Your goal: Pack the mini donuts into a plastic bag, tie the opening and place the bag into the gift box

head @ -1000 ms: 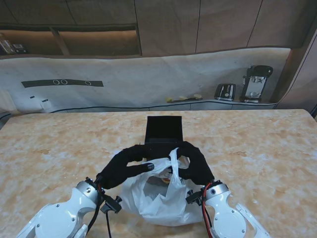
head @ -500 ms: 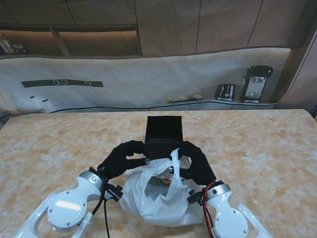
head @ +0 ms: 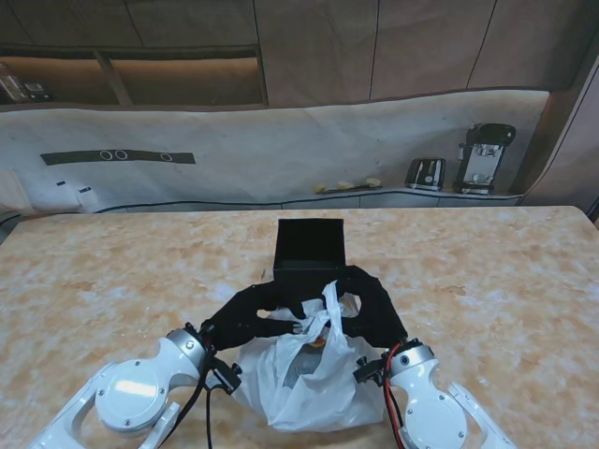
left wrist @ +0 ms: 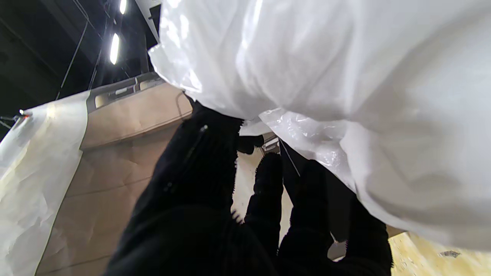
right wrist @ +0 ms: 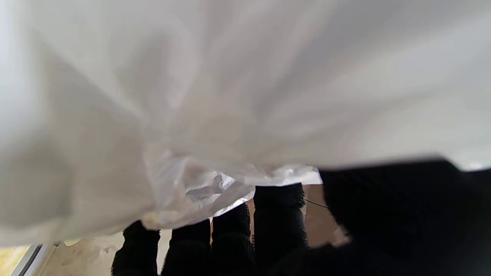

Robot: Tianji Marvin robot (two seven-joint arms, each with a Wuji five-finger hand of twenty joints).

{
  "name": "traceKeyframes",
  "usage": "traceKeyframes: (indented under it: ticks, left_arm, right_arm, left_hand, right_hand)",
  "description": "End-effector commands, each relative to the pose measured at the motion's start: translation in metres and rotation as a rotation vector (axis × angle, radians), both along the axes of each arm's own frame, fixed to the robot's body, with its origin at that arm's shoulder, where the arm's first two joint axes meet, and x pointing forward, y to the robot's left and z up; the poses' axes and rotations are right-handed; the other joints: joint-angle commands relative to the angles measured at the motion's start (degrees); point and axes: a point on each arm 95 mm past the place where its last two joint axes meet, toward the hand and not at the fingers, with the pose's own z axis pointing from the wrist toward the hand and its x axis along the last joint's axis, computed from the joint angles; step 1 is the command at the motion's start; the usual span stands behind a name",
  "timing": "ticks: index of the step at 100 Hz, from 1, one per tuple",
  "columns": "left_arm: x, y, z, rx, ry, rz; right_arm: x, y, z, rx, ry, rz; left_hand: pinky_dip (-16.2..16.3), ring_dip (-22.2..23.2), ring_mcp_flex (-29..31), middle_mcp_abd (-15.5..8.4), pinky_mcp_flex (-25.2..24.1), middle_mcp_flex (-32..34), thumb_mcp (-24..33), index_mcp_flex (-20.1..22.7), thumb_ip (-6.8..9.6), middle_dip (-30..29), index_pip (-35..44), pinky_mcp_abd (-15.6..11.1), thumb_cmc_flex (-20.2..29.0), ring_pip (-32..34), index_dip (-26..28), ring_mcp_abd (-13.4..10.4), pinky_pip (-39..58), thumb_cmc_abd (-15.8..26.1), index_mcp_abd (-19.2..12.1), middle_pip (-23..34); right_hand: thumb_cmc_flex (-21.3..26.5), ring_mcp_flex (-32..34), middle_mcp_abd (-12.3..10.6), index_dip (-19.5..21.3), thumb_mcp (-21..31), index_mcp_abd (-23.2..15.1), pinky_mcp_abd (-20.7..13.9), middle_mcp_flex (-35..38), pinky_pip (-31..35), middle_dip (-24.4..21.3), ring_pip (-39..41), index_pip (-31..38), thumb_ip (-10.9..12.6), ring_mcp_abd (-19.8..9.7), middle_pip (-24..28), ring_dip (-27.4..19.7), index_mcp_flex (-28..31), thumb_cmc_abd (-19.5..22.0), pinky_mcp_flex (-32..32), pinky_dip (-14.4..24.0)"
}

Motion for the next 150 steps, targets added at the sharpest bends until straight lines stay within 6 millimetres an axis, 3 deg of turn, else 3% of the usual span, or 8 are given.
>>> traceKeyframes:
  ticks: [1,48,65,81,113,138,150]
  left_arm:
    - [-0.005,-0.004,-0.003,0.016,0.006,-0.028]
    - [-0.016,-0.021,-0.014,0.038,0.100,-0.049]
    - [-0.016,-0.022,-0.017,0.111,0.064,-0.070]
    - [-0.013,-0.023,-0.024,0.186,-0.023,-0.040]
    - [-0.015,-0.026,-0.024,0.170,-0.042,-0.043]
    - [-0.020,-0.027,-0.023,0.085,0.026,-0.102]
    - [-0.020,-0.025,-0.023,0.077,0.043,-0.119]
  right_arm:
    - [-0.002,0.004,-0.003,-0.003,0.012,0.008]
    - [0.002,0.013,-0.010,-0.041,-0.005,-0.012]
    - [0.003,0.014,-0.009,-0.035,-0.010,-0.015]
    - [0.003,0.014,-0.010,-0.037,-0.014,-0.017]
    - [0.002,0.015,-0.011,-0.038,-0.006,-0.019]
    - [0.001,0.016,-0.012,-0.039,0.005,-0.018]
    - [0.001,0.017,-0.012,-0.040,0.005,-0.018]
  left_hand:
    - [-0.9,-0.4,-1.9,-1.5,-1.1,-2.0,0.1,0.9,1.32,-0.6,2.1,-1.8,0.7,-1.0,-0.3,-1.9,-1.0,-2.7,-2.4,0.1]
    - [-0.5,-0.2,-3.8,-1.0,-1.1,-5.0,0.9,-1.0,0.78,-1.1,2.7,-1.7,-1.1,-1.6,0.6,-1.6,-3.0,-5.0,0.6,-1.0]
    - [0.1,0.1,-3.2,-0.9,-0.8,-4.2,2.6,1.0,0.84,-1.0,3.0,-1.7,0.6,-1.1,0.0,-1.4,-3.4,-5.3,-0.5,-0.5]
    - [0.5,0.4,-2.9,-1.1,-0.6,-4.1,2.0,0.2,0.36,-0.8,3.3,-1.6,0.2,-0.3,-0.2,-1.5,-3.3,-3.8,-0.8,0.2]
    - [0.9,0.7,-3.3,-1.2,-0.8,-4.4,-0.4,-0.1,0.29,-0.5,5.5,-1.6,0.1,0.8,-0.2,-1.6,-2.7,-4.1,-1.1,1.2]
    - [0.0,-0.1,-4.9,-1.1,-1.4,-5.7,-3.8,-0.2,0.31,-1.3,6.1,-1.7,-5.3,-0.8,0.4,-1.7,-4.7,-4.4,-0.4,-0.6]
    - [0.8,-0.5,-6.3,-1.0,-1.4,-7.8,-4.8,-0.4,0.13,-1.6,0.2,-1.9,-9.6,-2.3,2.2,-1.9,-7.3,-2.5,1.8,-2.2]
  right_hand:
    - [0.5,-0.1,0.2,-0.4,-0.6,-2.1,-0.9,-0.4,0.7,1.7,0.3,0.6,-1.0,-0.9,0.1,1.6,0.1,-1.6,-0.1,-0.6]
    - [1.2,-1.1,0.5,-0.1,-0.3,-2.4,-0.7,-1.7,-0.4,1.9,1.1,0.9,-0.3,-0.8,1.0,2.0,0.0,-1.4,-0.3,-0.9]
    - [1.3,-1.2,0.5,-0.2,-0.3,-2.8,-0.7,-2.0,-0.6,1.8,1.3,1.0,-0.2,-0.8,1.2,2.0,0.0,-1.6,-0.4,-0.8]
    - [1.4,-1.3,0.5,-0.4,-0.4,-3.1,-0.7,-1.9,-0.7,1.8,1.3,1.0,-0.2,-0.8,1.3,2.0,0.1,-1.6,-0.4,-0.7]
    - [1.5,-1.3,0.5,-0.7,-0.6,-3.8,-0.7,-2.1,-0.8,1.7,1.4,1.0,-0.2,-0.8,1.4,2.0,0.2,-1.3,-0.3,-0.6]
    - [1.6,-1.3,0.5,-0.8,-0.7,-3.7,-0.6,-2.1,-1.0,1.6,1.4,1.1,-0.2,-0.7,1.5,1.9,0.2,-1.3,-0.4,-0.6]
    - [1.5,-1.4,0.5,-0.8,-0.7,-3.7,-0.6,-2.2,-1.0,1.6,1.4,1.0,-0.2,-0.7,1.4,1.9,0.1,-1.3,-0.3,-0.5]
